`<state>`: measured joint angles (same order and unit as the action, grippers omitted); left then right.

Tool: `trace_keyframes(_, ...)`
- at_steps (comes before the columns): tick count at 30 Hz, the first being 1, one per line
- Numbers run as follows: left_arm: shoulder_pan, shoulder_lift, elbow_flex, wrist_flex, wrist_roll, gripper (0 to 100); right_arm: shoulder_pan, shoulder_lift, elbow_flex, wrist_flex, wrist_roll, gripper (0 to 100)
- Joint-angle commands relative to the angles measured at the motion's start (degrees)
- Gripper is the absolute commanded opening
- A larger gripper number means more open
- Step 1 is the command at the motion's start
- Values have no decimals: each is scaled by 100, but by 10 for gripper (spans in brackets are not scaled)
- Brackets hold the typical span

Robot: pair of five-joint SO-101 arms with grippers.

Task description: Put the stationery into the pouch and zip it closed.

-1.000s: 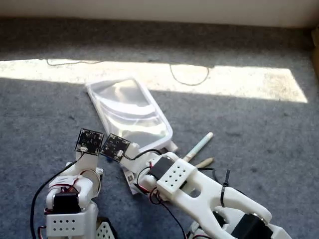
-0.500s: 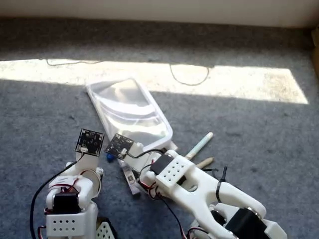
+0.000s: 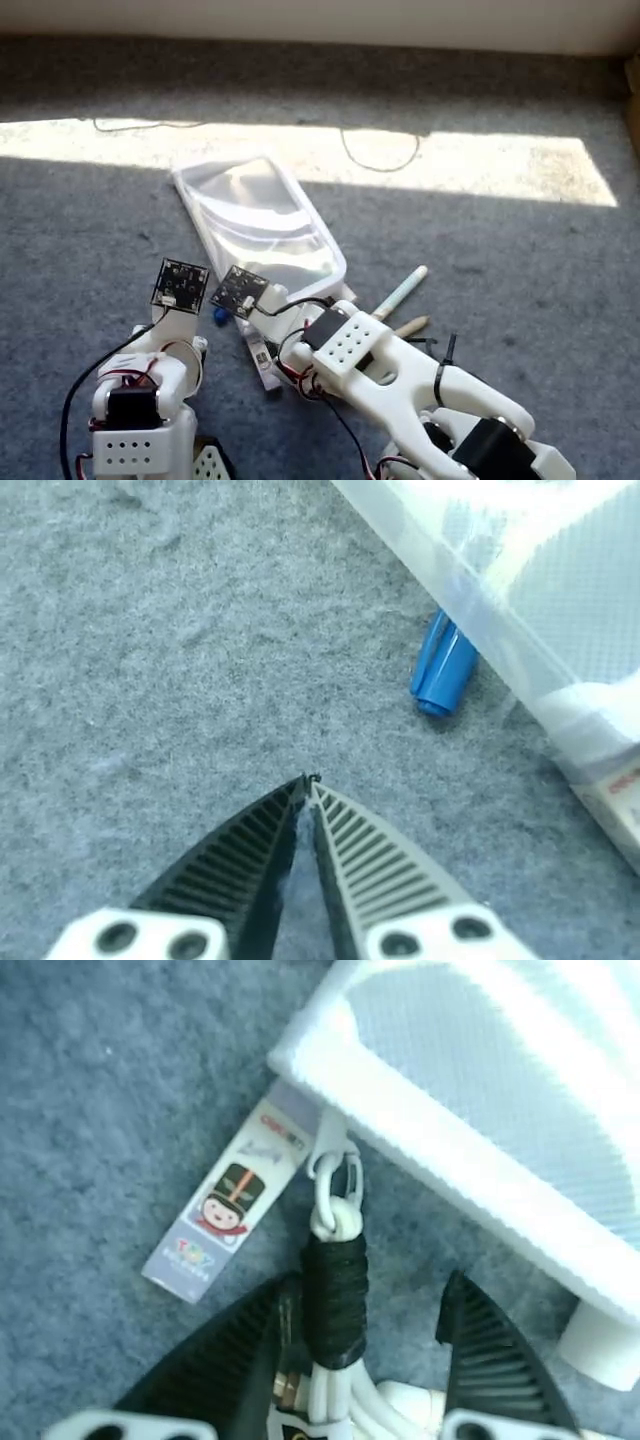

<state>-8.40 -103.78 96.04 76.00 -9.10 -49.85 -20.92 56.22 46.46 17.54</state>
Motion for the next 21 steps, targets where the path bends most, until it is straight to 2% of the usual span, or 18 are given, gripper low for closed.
trace_keyframes(1, 75, -75, 110, 9, -35, 8, 66, -4, -22, -136, -53, 219)
trace_keyframes(6, 75, -75, 110, 9, -35, 8, 66, -4, -22, -136, -53, 144)
trace_keyframes(21, 75, -75, 110, 9, -35, 8, 66, 4, 145, -127, -35, 140)
